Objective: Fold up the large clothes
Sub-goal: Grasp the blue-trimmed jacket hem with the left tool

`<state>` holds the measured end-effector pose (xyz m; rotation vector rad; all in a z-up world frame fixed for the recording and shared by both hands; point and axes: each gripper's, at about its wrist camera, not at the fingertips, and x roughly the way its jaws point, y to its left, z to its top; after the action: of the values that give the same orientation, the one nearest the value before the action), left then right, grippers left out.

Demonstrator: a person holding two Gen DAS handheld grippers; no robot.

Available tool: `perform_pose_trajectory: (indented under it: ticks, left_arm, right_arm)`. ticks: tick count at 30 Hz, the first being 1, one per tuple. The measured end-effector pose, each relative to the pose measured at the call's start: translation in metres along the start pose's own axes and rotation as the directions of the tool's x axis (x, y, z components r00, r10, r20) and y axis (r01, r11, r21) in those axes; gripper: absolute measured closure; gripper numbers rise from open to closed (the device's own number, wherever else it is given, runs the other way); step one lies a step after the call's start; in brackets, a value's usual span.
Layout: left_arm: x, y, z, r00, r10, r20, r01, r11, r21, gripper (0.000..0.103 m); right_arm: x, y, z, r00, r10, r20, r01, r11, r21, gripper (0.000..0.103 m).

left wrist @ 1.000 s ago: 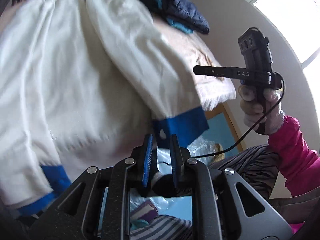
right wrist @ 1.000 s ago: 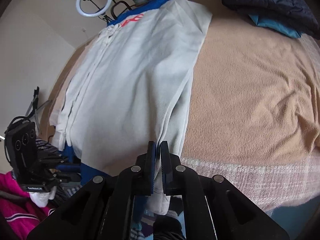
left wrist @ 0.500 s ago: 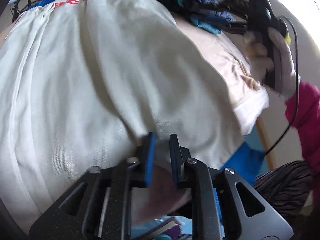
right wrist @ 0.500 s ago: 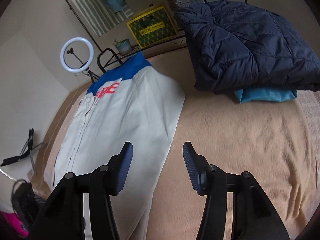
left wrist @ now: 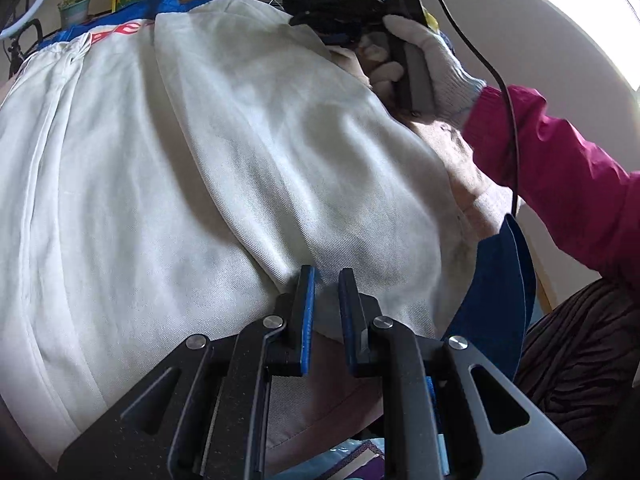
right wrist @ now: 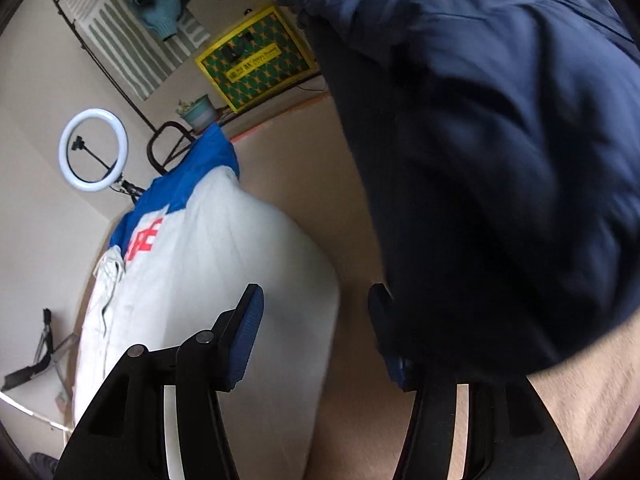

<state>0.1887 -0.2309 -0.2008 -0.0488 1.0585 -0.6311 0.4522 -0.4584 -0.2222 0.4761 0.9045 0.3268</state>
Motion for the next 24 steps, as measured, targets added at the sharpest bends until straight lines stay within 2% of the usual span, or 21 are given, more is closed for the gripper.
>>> perform_pose_trajectory:
  ticks: [1, 2, 3, 4, 6, 9, 10, 11, 13, 16, 19, 22, 24]
  left_arm:
    - [-0.001, -0.001, -0.001, 1.000, 0.001, 0.002, -0.001, 1.000, 0.005, 0.089]
    - [-0.001, -0.001, -0.001, 1.000, 0.001, 0.004, -0.001, 1.000, 0.008, 0.089]
    - [-0.002, -0.001, -0.002, 1.000, -0.001, 0.005, 0.001, 1.000, 0.006, 0.089]
    - [-0.002, -0.001, -0.002, 1.000, -0.003, 0.006, 0.003, 1.000, 0.004, 0.089]
    - [-0.001, -0.001, -0.002, 1.000, -0.005, 0.007, 0.005, 1.000, 0.004, 0.089]
    - [0.004, -0.003, 0.003, 1.000, -0.002, 0.013, 0.002, 1.000, 0.010, 0.089]
    - [0.004, -0.004, 0.002, 1.000, 0.000, 0.015, 0.000, 1.000, 0.013, 0.089]
    - [0.003, -0.003, 0.002, 1.000, 0.000, 0.015, 0.000, 1.000, 0.015, 0.089]
    - [0.002, -0.003, 0.002, 1.000, -0.002, 0.015, 0.001, 1.000, 0.015, 0.089]
    - [0.000, -0.003, 0.001, 1.000, -0.005, 0.020, 0.005, 1.000, 0.018, 0.089]
    - [-0.001, -0.004, -0.001, 0.999, -0.001, 0.033, 0.000, 0.999, 0.040, 0.089]
    - [-0.007, -0.005, -0.003, 0.999, -0.006, 0.037, 0.006, 1.000, 0.008, 0.089]
    - [-0.021, -0.009, -0.006, 0.997, -0.006, 0.073, 0.006, 1.000, -0.005, 0.089]
  right_arm:
    - [0.001, 0.000, 0.002, 0.999, 0.040, 0.001, -0.040, 0.999, 0.013, 0.054]
    - [0.002, 0.003, 0.003, 0.998, 0.066, 0.003, -0.066, 0.998, 0.021, 0.081]
    - [0.002, 0.007, 0.004, 0.996, 0.084, 0.001, -0.084, 0.996, 0.022, 0.099]
    - [-0.002, 0.015, 0.005, 0.998, 0.056, 0.018, -0.056, 0.998, 0.000, 0.100]
    - [-0.019, 0.041, 0.005, 0.997, 0.009, 0.078, 0.000, 0.993, -0.115, 0.101]
    - [-0.028, 0.073, 0.002, 0.965, -0.186, 0.183, 0.235, 0.923, -0.305, 0.101]
    - [-0.019, 0.070, 0.003, 0.960, -0.228, 0.162, 0.268, 0.914, -0.306, 0.101]
    - [-0.005, 0.063, 0.004, 0.961, -0.254, 0.106, 0.274, 0.918, -0.288, 0.101]
    - [0.015, 0.054, 0.004, 0.967, -0.254, 0.025, 0.251, 0.930, -0.270, 0.100]
    - [0.021, 0.052, 0.003, 0.964, -0.265, -0.007, 0.251, 0.923, -0.293, 0.095]
    - [-0.006, 0.053, 0.005, 0.976, -0.215, 0.006, 0.209, 0.940, -0.270, 0.094]
    - [-0.059, 0.052, -0.001, 0.988, -0.147, 0.055, 0.157, 0.953, -0.258, 0.094]
    - [-0.099, 0.050, -0.006, 0.993, -0.093, 0.076, 0.108, 0.965, -0.238, 0.094]
